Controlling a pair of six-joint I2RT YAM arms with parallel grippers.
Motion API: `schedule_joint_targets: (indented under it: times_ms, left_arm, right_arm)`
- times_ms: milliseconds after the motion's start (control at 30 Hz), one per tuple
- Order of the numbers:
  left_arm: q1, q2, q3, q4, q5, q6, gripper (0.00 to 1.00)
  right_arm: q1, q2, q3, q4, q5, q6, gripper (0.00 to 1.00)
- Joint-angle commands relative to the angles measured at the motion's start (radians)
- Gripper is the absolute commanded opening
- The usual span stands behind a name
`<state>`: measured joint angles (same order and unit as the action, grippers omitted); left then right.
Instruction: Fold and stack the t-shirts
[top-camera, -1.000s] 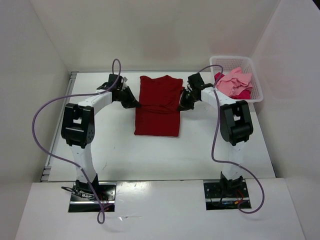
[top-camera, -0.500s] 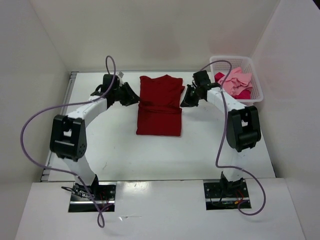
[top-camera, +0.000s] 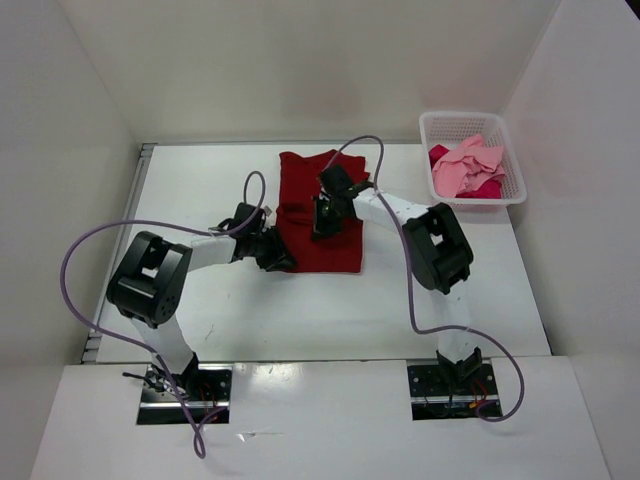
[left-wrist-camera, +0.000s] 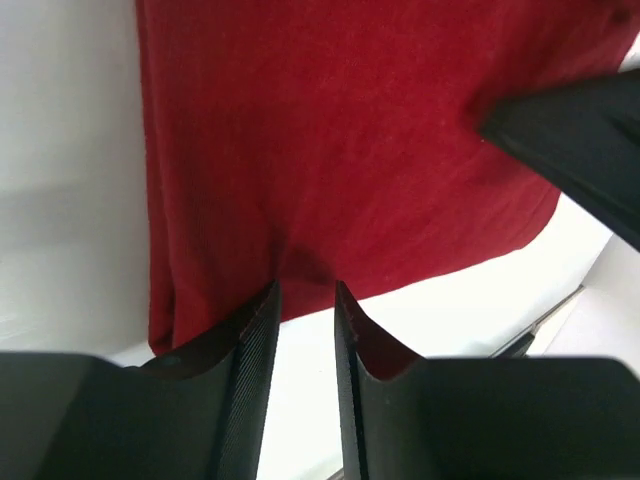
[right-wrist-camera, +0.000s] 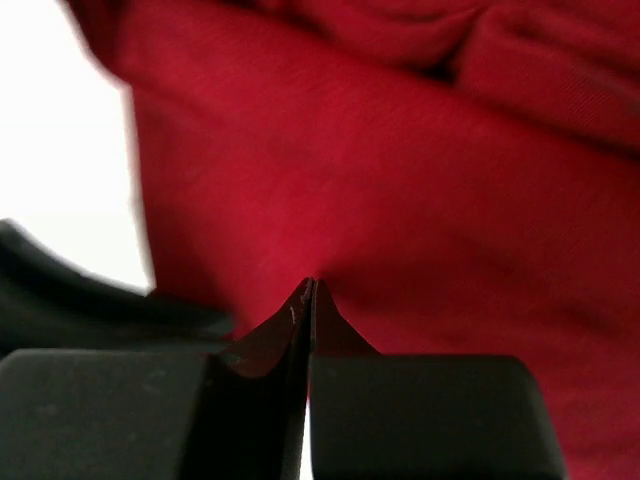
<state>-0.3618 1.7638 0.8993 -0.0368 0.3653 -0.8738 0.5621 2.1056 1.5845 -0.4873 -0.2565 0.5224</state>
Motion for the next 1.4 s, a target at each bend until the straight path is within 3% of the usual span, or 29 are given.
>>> schedule_joint_targets:
  times_ms: [0, 300, 467, 633, 800, 933, 1000, 1067, 1100, 1133, 1233, 1367]
  left_arm:
    - [0.003, -0.035, -0.045, 0.04, -0.06, 0.001, 0.37]
    - [0.003, -0.136, -0.144, 0.021, -0.06, -0.017, 0.38]
    - [0.003, -0.246, -0.171, -0.038, -0.032, -0.039, 0.42]
    - [0.003, -0.384, -0.116, -0.132, -0.098, -0.016, 0.47]
    - [0.06, -0.386, -0.126, -0.132, -0.112, 0.007, 0.52]
    - [0.069, -0.311, -0.117, -0.1, -0.112, 0.03, 0.53]
    - [0.078, -0.271, -0.108, -0.088, -0.098, 0.03, 0.53]
    - [0.099, -0.228, -0.097, -0.074, -0.088, 0.03, 0.53]
    - [0.1, -0.219, -0.088, -0.058, -0.088, 0.03, 0.53]
    - [0.1, -0.201, -0.088, -0.058, -0.097, 0.039, 0.53]
    - [0.118, -0.146, -0.068, -0.044, -0.097, 0.05, 0.53]
    - [0.118, -0.09, -0.05, -0.035, -0.086, 0.071, 0.52]
  right_arm:
    - [-0.007, 0.031, 0.071, 0.059, 0.063, -0.001, 0.0]
    - [-0.007, 0.117, 0.135, 0.154, 0.33, -0.01, 0.0]
    - [-0.007, 0.185, 0.322, 0.178, 0.523, -0.022, 0.0]
    - [-0.016, 0.139, 0.434, 0.121, 0.54, -0.022, 0.0]
    - [-0.025, -0.042, 0.234, 0.047, 0.386, -0.021, 0.01]
    - [-0.025, -0.284, -0.213, 0.136, 0.226, 0.054, 0.01]
    - [-0.034, -0.363, -0.334, 0.165, 0.15, 0.109, 0.03]
    - [-0.053, -0.459, -0.473, 0.197, 0.119, 0.142, 0.11]
    - [-0.053, -0.484, -0.509, 0.197, 0.105, 0.163, 0.19]
    - [-0.065, -0.504, -0.57, 0.211, 0.083, 0.172, 0.36]
    - [-0.097, -0.541, -0.651, 0.231, 0.071, 0.207, 0.54]
    - [-0.131, -0.509, -0.692, 0.272, 0.046, 0.229, 0.54]
